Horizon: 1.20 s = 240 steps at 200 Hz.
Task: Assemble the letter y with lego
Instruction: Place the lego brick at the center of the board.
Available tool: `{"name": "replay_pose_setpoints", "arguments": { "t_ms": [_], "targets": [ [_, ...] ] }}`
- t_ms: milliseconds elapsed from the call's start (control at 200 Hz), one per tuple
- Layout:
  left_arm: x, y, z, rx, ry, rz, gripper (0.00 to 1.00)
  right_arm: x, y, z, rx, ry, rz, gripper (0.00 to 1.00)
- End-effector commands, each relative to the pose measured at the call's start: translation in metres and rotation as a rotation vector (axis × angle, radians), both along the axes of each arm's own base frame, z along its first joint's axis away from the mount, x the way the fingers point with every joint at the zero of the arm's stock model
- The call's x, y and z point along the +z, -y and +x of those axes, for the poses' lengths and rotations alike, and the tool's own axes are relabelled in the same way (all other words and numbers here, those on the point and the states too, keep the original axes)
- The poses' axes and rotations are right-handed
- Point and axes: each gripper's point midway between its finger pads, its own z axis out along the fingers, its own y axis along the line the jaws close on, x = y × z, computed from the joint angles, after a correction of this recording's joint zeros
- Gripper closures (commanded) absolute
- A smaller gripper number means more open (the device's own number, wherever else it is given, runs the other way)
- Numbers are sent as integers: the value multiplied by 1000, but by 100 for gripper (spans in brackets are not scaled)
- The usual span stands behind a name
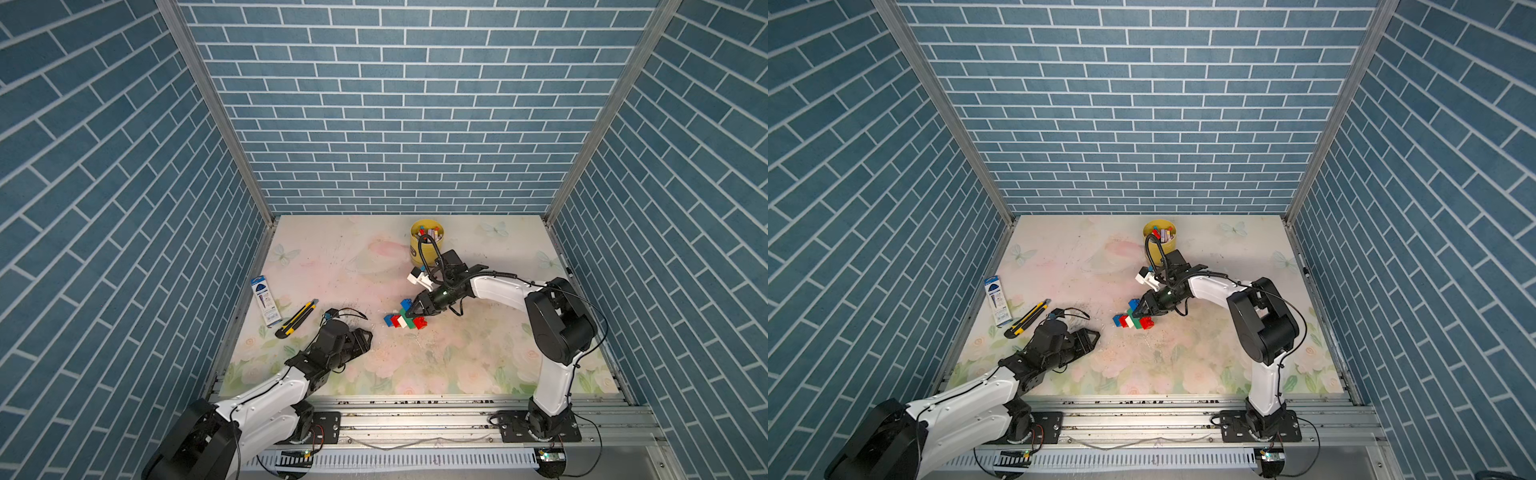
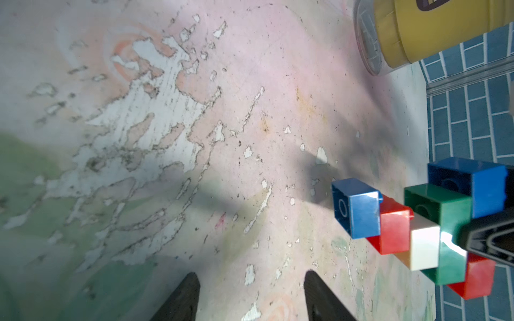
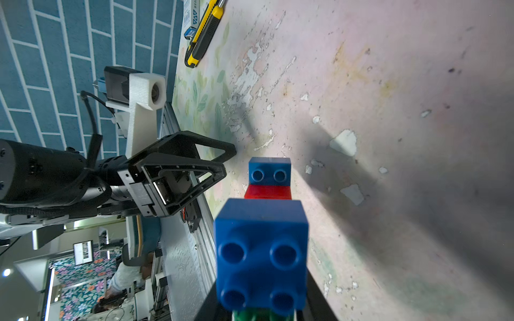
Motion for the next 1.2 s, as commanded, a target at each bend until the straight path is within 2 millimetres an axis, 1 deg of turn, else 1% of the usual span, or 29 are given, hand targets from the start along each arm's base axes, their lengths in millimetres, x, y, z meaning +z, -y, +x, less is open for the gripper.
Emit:
{"name": "replay_pose_setpoints", "arguments": {
  "t_ms": [0, 295, 525, 665, 820, 925, 1020, 1140, 1195],
  "targets": [
    [8, 3, 7, -6, 21, -5, 37, 0, -3, -2, 25, -44, 69, 73],
    [4, 2, 6, -3, 10, 2, 38, -16, 4, 8, 4, -86, 69, 65],
    [2, 0, 4, 1, 7, 7, 38, -21, 5, 11, 1, -96, 68, 59],
    [0, -1, 3, 0, 3, 9, 38, -24, 6, 13, -4, -94, 52, 57],
    [-1, -2, 2, 4, 2, 9, 38, -30, 11, 24, -35, -85, 6, 55],
    [0, -3, 1, 6, 2, 9, 38, -37, 20, 34, -76, -81, -47, 53],
    [0, -4, 1, 9, 7, 11, 38, -42, 32, 43, -124, -64, -109, 53],
    [1, -5, 0, 12, 9, 12, 38, -43, 50, 52, -196, -26, -180, 52],
    [1, -4, 0, 9, 8, 11, 38, -39, 57, 53, -227, -9, -195, 52]
  ]
}}
